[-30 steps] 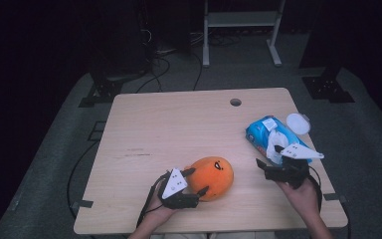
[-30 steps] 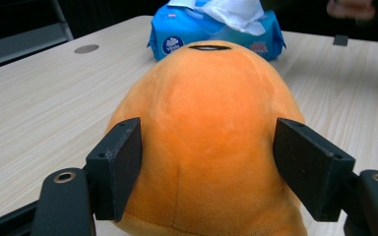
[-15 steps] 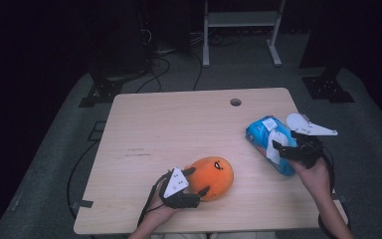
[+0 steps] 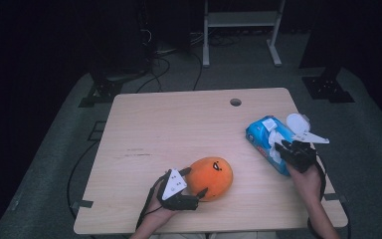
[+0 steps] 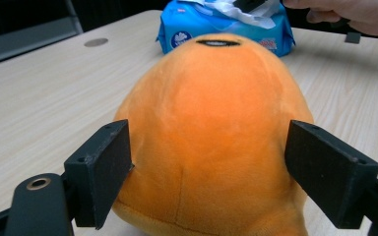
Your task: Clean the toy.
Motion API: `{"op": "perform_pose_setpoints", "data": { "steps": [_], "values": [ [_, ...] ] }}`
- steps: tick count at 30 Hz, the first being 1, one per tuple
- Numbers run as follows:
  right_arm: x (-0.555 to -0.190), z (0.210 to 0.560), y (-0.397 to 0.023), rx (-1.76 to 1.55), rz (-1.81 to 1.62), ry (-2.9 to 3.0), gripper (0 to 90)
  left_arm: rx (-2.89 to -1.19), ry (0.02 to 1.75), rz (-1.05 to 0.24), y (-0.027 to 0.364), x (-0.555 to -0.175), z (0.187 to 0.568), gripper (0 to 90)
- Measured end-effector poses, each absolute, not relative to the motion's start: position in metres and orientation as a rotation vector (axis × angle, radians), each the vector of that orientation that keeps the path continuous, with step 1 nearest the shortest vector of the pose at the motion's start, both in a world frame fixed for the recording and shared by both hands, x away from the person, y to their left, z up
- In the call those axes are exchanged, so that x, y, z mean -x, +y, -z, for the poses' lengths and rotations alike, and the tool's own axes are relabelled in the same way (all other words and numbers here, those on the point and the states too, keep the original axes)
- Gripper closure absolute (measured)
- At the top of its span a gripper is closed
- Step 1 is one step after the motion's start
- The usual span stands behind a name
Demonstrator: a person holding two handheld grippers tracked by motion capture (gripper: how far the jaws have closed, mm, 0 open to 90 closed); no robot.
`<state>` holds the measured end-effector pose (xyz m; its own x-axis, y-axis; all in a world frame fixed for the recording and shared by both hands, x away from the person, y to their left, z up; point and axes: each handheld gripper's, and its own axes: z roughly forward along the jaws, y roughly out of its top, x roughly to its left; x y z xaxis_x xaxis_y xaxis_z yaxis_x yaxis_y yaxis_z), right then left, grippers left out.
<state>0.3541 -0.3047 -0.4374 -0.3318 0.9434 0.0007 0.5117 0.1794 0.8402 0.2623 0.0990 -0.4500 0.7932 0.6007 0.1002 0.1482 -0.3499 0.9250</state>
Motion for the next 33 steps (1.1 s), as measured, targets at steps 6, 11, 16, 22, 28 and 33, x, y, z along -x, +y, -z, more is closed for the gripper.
{"op": "perform_pose_setpoints", "data": {
  "steps": [6, 11, 16, 22, 28, 33],
  "values": [
    [-0.350, 0.429, -0.312, -1.358, -1.094, 1.935, 85.4, -1.897, 0.600, -0.518, 0.099, -0.262, 0.452, 17.2],
    [-0.347, 0.422, -0.313, -1.366, -1.155, 1.925, 86.3, -1.904, 0.598, -0.509, 0.099, -0.264, 0.454, 17.1],
    [-0.330, 0.400, -0.303, -1.280, -1.252, 1.934, 86.4, -1.909, 0.593, -0.506, 0.101, -0.266, 0.454, 16.7],
    [-0.314, 0.379, -0.296, -1.212, -1.398, 1.947, 86.7, -1.912, 0.585, -0.504, 0.102, -0.266, 0.455, 16.6],
    [-0.288, 0.347, -0.265, -1.041, -1.533, 2.124, 86.4, -1.922, 0.577, -0.502, 0.102, -0.268, 0.456, 16.7],
    [-0.271, 0.326, -0.239, -0.898, -1.554, 2.251, 86.4, -1.922, 0.577, -0.500, 0.102, -0.270, 0.457, 16.6]
  ]
}}
